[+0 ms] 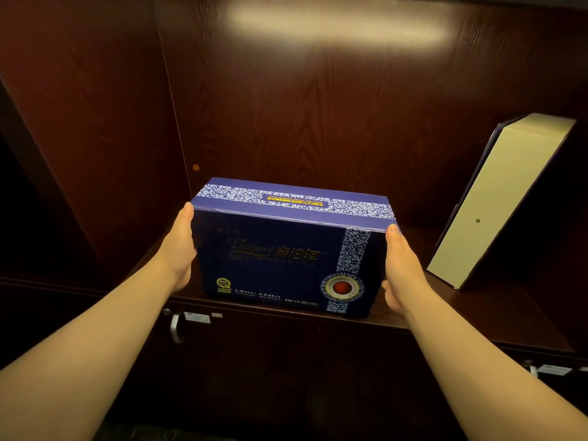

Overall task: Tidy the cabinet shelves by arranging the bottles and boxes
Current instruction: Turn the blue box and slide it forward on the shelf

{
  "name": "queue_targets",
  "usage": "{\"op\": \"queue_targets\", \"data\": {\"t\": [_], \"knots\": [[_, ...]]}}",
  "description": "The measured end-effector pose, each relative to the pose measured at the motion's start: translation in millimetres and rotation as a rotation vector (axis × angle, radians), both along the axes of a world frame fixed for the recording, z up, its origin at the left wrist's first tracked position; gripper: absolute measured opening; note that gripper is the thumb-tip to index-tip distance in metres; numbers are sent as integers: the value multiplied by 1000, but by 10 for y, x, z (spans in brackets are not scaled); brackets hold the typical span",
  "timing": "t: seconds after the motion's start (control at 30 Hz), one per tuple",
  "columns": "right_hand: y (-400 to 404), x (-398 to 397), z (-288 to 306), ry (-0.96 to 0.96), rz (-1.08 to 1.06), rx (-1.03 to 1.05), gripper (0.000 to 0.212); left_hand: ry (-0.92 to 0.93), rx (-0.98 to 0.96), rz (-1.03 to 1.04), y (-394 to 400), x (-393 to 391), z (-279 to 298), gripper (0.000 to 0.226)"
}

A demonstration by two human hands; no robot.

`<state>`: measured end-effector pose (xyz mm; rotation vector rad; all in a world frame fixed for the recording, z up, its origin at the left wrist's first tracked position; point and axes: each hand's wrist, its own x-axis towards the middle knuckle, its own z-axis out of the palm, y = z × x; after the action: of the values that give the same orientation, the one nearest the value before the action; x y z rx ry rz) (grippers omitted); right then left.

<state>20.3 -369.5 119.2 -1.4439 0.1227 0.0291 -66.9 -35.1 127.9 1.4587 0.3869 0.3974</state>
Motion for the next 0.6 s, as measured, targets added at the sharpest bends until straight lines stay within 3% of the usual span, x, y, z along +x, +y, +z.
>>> {"op": "queue_targets", "data": {"t": [0.37,0.47,0.53,0.6], "knots": [[-26,40,-53,-3,43,-30,20,-4,82,-4,-14,-1,-20,40],[-5,41,-46,-21,36,-66,50,6,91,31,-85,-24,7,38],[-22,13,-9,-60,20,-104,55,19,212,110,-177,1,83,58],[-68,-13,47,-62,47,-120,60,53,543,307,-268,58,263,77]]}}
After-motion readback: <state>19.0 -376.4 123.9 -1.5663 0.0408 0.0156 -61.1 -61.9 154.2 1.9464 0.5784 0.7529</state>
